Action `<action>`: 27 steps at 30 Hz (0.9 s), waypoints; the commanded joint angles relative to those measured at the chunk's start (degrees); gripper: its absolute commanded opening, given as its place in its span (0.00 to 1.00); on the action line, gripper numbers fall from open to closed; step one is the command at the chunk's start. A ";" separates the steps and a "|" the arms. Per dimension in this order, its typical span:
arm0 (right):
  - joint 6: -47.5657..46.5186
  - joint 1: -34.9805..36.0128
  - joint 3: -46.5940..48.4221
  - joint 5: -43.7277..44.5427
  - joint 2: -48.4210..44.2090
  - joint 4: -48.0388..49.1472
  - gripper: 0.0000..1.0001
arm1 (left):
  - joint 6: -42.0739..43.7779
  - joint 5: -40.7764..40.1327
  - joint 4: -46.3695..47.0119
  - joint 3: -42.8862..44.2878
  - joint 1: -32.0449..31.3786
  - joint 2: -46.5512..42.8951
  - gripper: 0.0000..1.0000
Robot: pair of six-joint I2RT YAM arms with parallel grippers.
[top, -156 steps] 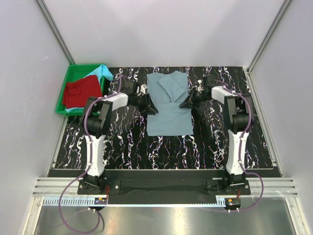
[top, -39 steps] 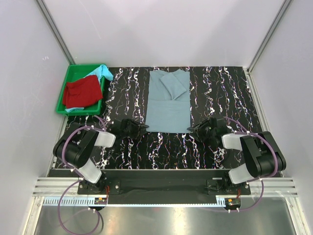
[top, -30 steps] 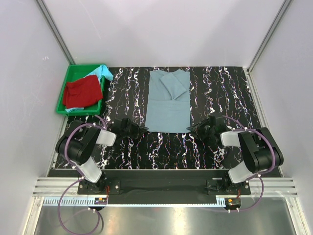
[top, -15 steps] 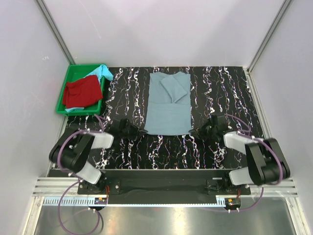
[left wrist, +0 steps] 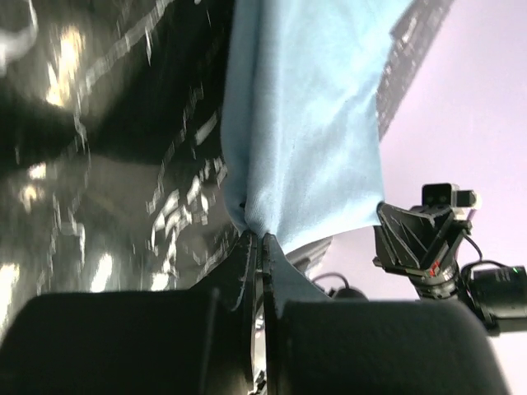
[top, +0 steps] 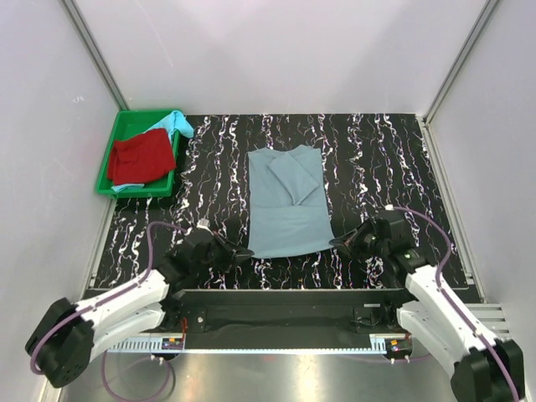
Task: Fold and stack the t-shirts
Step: Fold the tshirt
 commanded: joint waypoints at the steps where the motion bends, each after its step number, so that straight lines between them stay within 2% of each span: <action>1: -0.01 0.74 0.33 -0.98 -6.11 -10.88 0.00 | -2.91 -5.94 -8.58 -0.52 -3.47 -6.93 0.00; 5: 0.96 1.18 1.29 -2.30 -14.01 -17.05 0.00 | -3.96 -8.49 -14.14 0.45 -7.87 -15.45 0.00; 9: 0.87 1.26 3.22 -3.97 -17.89 -21.97 0.00 | -4.14 -11.82 -17.74 3.34 -12.18 -17.32 0.00; 17: 1.49 1.26 7.88 -5.38 -23.26 -29.09 0.00 | -5.11 -16.75 -21.61 10.29 -22.11 -15.92 0.00; 23: 1.84 1.26 8.94 -4.42 -24.14 -30.50 0.00 | -0.64 -18.42 -23.99 16.96 -23.61 -12.23 0.00; 27: 0.00 1.26 13.85 -0.91 -19.50 -30.33 0.00 | 4.81 -19.13 -24.25 24.59 -22.56 -5.56 0.00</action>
